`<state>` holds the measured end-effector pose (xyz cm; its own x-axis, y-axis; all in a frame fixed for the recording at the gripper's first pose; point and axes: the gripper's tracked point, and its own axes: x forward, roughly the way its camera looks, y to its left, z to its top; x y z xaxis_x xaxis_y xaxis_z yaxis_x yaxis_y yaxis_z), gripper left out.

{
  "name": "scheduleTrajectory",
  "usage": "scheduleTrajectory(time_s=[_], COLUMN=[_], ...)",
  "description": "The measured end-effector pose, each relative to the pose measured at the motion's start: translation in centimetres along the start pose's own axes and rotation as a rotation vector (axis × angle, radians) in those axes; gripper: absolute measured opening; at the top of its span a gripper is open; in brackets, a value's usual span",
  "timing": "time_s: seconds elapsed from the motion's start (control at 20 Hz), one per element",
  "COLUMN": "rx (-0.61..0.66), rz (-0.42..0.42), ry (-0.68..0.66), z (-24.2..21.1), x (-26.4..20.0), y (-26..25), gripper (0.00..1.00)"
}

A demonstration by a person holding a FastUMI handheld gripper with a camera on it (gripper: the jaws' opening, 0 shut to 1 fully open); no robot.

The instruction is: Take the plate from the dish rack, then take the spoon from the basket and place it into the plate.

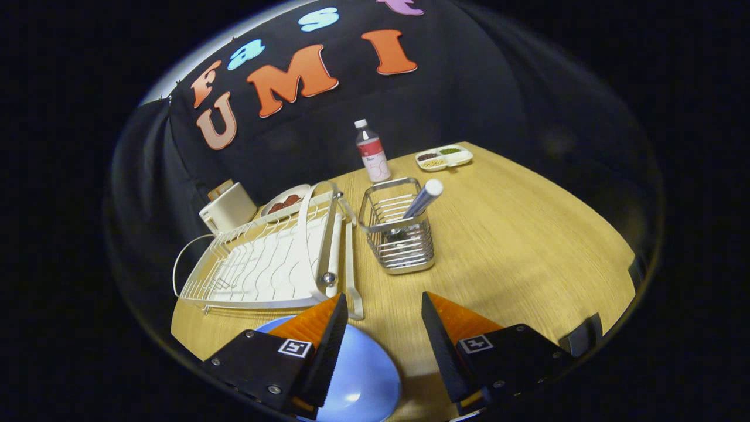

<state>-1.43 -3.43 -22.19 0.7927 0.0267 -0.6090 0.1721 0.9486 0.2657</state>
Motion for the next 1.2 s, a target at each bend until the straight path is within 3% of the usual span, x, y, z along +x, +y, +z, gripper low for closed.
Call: scheduleTrajectory(time_s=[0.45, 0.6, 0.75, 1.05, 1.2], rx=[-0.056, -0.061, -0.094, -0.144, -0.126], rz=[-0.066, -0.098, -0.089, -0.057, -0.032], ry=[-0.151, -0.171, -0.202, -0.216, -0.216], z=[6.0, 6.6, 7.0, 6.9, 7.3], x=[2.4, 3.4, 3.7, 3.7, 3.6], y=[-2.0, -2.4, -1.5, 0.2, 0.8], gripper=[0.76, 0.70, 0.50, 0.19, 0.12])
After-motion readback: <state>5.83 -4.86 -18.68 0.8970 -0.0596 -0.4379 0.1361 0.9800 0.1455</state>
